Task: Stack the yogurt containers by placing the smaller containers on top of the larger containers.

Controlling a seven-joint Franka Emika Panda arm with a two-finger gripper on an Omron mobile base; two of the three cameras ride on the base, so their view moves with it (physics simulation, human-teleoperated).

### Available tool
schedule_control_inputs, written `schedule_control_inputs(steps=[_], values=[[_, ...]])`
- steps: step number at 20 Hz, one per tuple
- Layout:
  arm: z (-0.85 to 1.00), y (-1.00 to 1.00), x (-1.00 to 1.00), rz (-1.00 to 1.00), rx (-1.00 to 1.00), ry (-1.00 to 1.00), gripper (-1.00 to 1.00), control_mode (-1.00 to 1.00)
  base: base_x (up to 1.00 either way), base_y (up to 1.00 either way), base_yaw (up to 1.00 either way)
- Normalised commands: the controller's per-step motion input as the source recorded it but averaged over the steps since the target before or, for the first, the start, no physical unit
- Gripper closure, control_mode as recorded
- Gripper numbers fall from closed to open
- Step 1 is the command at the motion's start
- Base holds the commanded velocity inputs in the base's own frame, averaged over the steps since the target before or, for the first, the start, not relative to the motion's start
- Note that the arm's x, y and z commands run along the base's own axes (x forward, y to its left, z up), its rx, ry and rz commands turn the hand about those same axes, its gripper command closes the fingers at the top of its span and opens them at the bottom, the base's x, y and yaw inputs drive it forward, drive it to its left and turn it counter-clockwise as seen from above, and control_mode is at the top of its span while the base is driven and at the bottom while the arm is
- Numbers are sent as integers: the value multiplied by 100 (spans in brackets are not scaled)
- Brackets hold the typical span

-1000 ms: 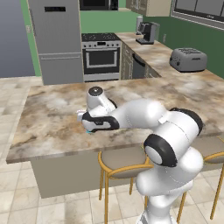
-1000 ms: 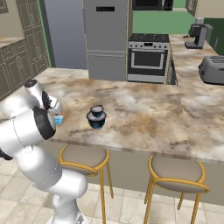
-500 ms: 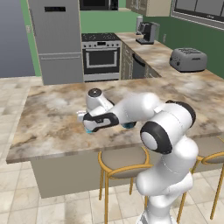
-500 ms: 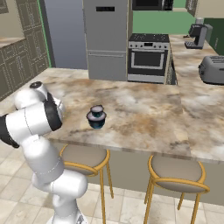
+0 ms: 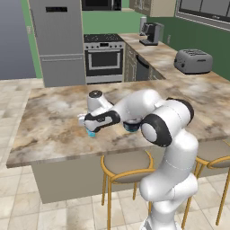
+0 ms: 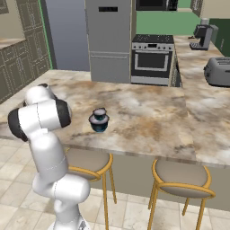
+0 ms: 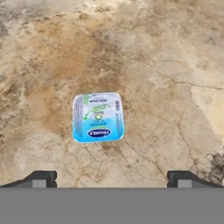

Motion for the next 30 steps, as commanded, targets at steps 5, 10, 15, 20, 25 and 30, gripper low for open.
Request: schedule_control_inputs(steps=[5,10,15,20,25,30], values=[[-4,9,22,0,0,4,-100,-100,0,0,0],[-14,7,19,0,0,0,-100,-100,0,0,0],[-27,1,17,0,0,0,-100,-100,0,0,0],[-24,0,17,0,0,0,-100,-100,0,0,0],[-22,2,14,0,0,0,-100,-100,0,0,0],[-20,8,7,0,0,0,-100,-100,0,0,0]])
